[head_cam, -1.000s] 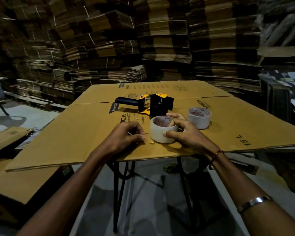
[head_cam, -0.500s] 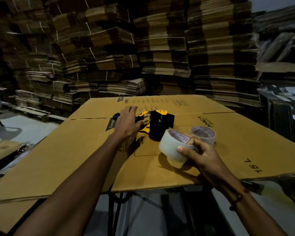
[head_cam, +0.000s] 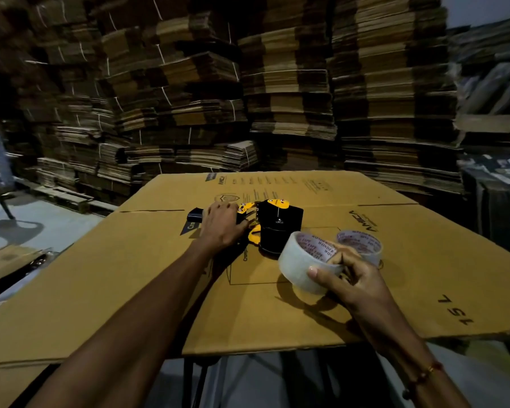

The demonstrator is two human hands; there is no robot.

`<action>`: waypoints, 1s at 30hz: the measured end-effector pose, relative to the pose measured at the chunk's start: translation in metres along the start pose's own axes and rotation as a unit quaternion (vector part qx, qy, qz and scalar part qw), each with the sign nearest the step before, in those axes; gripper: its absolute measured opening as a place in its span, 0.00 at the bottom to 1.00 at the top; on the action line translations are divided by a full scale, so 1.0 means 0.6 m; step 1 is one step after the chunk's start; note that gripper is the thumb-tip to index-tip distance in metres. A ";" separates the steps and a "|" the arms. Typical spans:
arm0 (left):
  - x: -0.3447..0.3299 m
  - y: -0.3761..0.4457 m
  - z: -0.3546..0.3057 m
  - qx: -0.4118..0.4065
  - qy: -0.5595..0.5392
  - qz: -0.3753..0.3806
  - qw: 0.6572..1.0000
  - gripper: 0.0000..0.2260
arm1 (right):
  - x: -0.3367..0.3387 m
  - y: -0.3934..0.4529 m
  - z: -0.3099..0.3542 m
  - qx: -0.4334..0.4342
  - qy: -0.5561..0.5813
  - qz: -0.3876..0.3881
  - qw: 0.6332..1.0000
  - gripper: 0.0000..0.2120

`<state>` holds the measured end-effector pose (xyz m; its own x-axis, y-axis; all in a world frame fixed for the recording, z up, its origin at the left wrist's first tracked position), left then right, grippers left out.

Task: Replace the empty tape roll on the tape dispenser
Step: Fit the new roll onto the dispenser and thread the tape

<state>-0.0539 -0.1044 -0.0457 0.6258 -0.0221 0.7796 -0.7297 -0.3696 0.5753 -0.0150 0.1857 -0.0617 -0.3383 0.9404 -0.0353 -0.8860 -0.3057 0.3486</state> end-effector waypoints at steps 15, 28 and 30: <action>0.151 -0.210 0.018 -0.058 0.015 0.030 0.998 0.31 | 0.038 -0.064 0.009 -0.084 0.209 -0.091 0.970 0.11; 0.192 -0.380 -0.097 -0.012 -0.201 -0.109 0.973 0.33 | 0.000 -0.085 0.046 -0.059 0.147 -0.053 0.986 0.34; 0.174 -0.374 -0.099 0.003 -0.200 -0.070 0.977 0.41 | -0.009 -0.088 0.056 -0.051 0.143 -0.029 0.988 0.32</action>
<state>0.1588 0.0311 -0.0787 0.7782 -0.3317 0.5333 -0.6280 -0.4010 0.6670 0.0445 0.2020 -0.0483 -0.3480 0.8811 -0.3202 -0.9291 -0.2786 0.2432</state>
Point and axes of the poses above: each hand's wrist, its own y-axis towards the middle knuckle, its own x-axis out of the back of the hand, z = x × y, the point moved 6 cm from there along y, towards the middle knuckle, and after that the axes turned 15 degrees about -z, right-handed, at the moved point
